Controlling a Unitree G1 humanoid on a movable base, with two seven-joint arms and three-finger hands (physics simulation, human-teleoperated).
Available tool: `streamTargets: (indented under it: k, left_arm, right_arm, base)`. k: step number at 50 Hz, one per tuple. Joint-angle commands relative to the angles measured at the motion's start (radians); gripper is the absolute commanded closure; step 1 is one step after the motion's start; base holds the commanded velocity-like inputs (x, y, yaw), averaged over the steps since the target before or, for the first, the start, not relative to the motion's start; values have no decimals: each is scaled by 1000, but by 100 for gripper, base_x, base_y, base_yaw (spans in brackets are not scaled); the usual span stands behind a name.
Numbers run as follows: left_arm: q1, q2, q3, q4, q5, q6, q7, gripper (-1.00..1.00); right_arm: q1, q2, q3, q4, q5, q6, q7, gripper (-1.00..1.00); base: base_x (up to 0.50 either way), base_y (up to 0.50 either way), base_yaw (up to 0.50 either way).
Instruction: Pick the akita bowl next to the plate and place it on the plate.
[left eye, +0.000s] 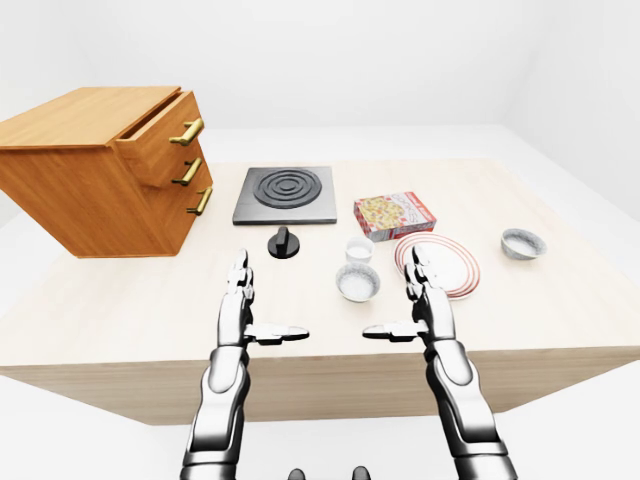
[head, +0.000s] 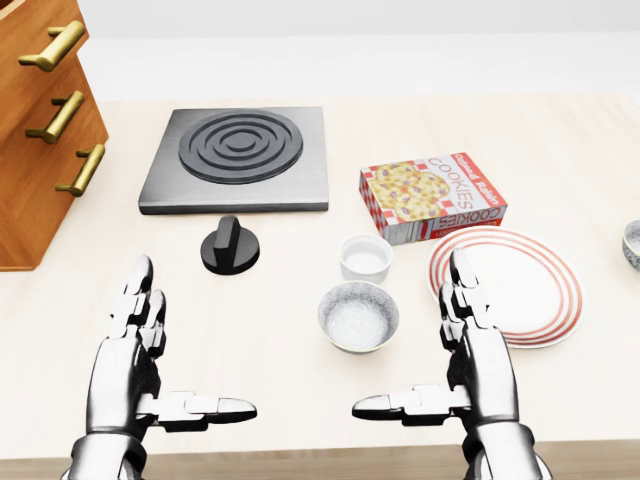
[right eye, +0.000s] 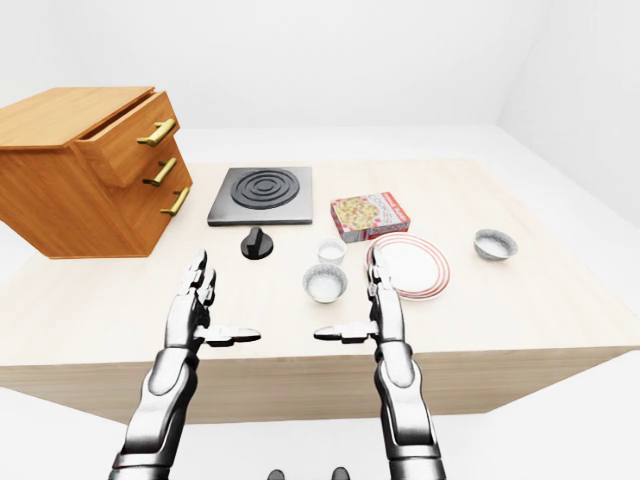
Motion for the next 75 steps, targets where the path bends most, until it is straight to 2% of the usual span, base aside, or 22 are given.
streamTargets:
  k: [1,10,31,40,44,57,62,66,69,75]
  left_arm:
    - [-11,14,25,56,17,-63,0,-100]
    - [-4,12,23,37,16,-61,2,-100]
    - [-5,13,25,44,19,-63,9,-100]
    - [-1,12,23,29,20,-58,11,-100]
    - [-6,13,25,54,19,-63,11,-100]
    - [-4,12,24,48,22,-63,12,-100]
    - [-3,13,24,48,23,-63,12,-100]
    - [-3,13,24,51,24,-63,12,-100]
    - [-1,13,24,40,24,-63,12,-100]
    - [-2,13,25,47,24,-63,13,-100]
  right_arm:
    - [10,-10,-22,3,13,-32,28,-100]
    - [15,-9,-23,4,18,-41,30,-100]
    - [20,-9,-24,-15,29,-33,31,-100]
    - [20,-9,-27,-12,37,-38,34,-100]
    - [22,-9,-27,-26,39,-25,34,-100]
    - [21,-10,-28,-24,41,-24,34,-100]
    - [18,-10,-29,-13,41,-32,35,-100]
    - [20,-10,-27,-30,42,-16,34,-100]
    - [19,-10,-28,-18,41,-24,37,-100]
    - [15,-11,-32,-22,46,-14,35,-100]
  base:
    - [0,0,0]
    - [0,0,0]
    - [0,0,0]
    - [-8,-27,0]
    - [-8,-27,0]
    - [-8,-28,0]
    - [-8,-28,0]
    - [-8,-27,0]
    - [-8,-27,0]
    - [-8,-27,0]
